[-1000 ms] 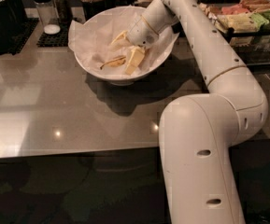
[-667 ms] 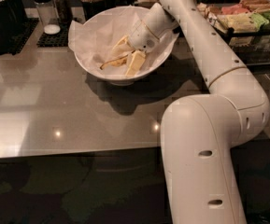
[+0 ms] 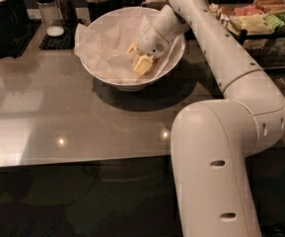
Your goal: Pick banana from white bowl
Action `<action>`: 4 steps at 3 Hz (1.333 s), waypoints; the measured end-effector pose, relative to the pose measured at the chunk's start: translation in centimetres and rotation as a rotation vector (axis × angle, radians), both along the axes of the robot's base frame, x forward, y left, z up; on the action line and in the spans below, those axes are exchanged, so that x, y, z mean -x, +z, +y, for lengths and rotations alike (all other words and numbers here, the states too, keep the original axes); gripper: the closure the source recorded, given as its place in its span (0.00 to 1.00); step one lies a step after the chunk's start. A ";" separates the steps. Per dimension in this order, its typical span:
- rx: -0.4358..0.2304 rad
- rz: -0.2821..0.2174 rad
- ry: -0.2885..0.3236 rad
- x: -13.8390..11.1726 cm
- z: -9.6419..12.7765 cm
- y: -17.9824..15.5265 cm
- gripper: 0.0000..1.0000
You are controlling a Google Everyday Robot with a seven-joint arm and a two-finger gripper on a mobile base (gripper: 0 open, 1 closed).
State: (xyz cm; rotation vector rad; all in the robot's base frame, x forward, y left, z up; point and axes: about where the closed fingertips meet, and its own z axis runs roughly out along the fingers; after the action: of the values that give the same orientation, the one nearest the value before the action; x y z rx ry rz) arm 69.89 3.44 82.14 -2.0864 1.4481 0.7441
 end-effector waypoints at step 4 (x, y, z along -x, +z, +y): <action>0.001 -0.142 -0.052 1.2 -3.4 6.0 1.00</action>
Offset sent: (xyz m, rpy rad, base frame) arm -0.0248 -0.0275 0.0103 -0.0673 0.0136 0.0162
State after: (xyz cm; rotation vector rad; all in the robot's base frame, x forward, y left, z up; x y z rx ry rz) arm 68.67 0.07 88.15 -2.0493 1.4192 0.5628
